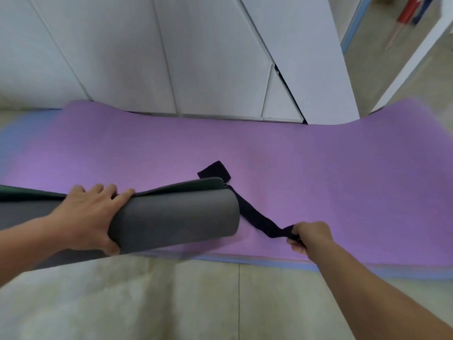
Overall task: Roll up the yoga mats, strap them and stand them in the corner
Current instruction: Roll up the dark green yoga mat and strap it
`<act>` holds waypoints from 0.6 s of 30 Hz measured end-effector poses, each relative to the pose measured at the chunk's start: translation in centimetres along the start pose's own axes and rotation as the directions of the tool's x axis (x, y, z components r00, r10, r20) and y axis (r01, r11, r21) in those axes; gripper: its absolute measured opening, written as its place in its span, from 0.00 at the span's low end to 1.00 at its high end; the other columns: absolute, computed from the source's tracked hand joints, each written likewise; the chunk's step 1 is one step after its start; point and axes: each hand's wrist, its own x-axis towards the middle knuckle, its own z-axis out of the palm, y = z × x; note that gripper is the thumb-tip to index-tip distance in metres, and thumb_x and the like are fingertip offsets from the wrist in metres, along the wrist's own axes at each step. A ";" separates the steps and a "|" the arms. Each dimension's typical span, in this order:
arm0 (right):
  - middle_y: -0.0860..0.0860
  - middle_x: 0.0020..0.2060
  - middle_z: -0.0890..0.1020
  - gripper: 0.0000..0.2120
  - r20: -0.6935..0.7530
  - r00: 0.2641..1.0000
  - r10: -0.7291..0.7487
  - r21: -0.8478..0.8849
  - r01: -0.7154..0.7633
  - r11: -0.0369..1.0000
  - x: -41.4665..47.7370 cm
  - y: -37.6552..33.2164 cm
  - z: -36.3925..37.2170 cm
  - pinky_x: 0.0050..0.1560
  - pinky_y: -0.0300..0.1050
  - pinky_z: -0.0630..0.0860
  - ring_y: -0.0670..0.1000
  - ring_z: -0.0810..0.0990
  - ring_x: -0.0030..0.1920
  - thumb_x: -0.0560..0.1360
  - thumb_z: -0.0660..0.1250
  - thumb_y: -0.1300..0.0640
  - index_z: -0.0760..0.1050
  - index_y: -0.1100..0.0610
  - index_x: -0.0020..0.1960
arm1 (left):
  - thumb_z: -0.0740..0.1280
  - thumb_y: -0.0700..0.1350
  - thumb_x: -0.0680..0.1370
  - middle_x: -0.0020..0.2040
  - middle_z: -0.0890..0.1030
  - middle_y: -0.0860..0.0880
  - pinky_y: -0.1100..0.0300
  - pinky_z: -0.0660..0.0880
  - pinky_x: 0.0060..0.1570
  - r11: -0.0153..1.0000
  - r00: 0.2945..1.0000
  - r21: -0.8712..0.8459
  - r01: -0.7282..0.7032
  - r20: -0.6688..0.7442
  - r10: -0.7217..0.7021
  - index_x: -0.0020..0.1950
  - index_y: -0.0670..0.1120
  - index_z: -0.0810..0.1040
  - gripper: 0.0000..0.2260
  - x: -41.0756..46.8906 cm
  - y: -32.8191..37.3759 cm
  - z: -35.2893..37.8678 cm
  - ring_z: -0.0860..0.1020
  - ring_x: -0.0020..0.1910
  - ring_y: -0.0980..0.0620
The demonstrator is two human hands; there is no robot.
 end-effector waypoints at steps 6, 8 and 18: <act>0.59 0.29 0.80 0.04 0.219 0.971 0.100 -0.490 0.021 0.871 -3.1 8.3 -1.0 0.25 0.38 0.70 0.55 0.80 0.23 0.71 0.69 0.69 0.74 0.65 0.40 | 0.64 0.80 0.52 0.61 0.72 0.51 0.53 0.70 0.49 0.991 0.995 -0.125 0.041 -0.085 -0.052 0.77 0.56 0.52 0.58 2.9 0.4 -3.4 0.73 0.59 0.47; 0.59 0.29 0.79 0.11 0.313 0.941 0.126 -0.485 0.045 0.873 -4.3 10.2 -1.2 0.23 0.36 0.67 0.57 0.81 0.26 0.72 0.70 0.69 0.69 0.60 0.37 | 0.66 0.79 0.52 0.60 0.72 0.50 0.51 0.71 0.51 0.984 0.993 -0.176 0.006 -0.118 -0.027 0.76 0.57 0.53 0.57 4.1 3.0 -4.6 0.73 0.58 0.46; 0.49 0.31 0.82 0.07 0.689 0.723 0.044 -0.312 0.241 0.919 -10.6 14.3 -3.5 0.32 0.41 0.73 0.47 0.79 0.32 0.73 0.73 0.64 0.82 0.58 0.50 | 0.74 0.72 0.58 0.65 0.69 0.46 0.48 0.67 0.55 0.900 0.957 -0.333 -0.283 -0.032 0.289 0.77 0.53 0.54 0.55 5.4 23.8 -1.0 0.69 0.62 0.43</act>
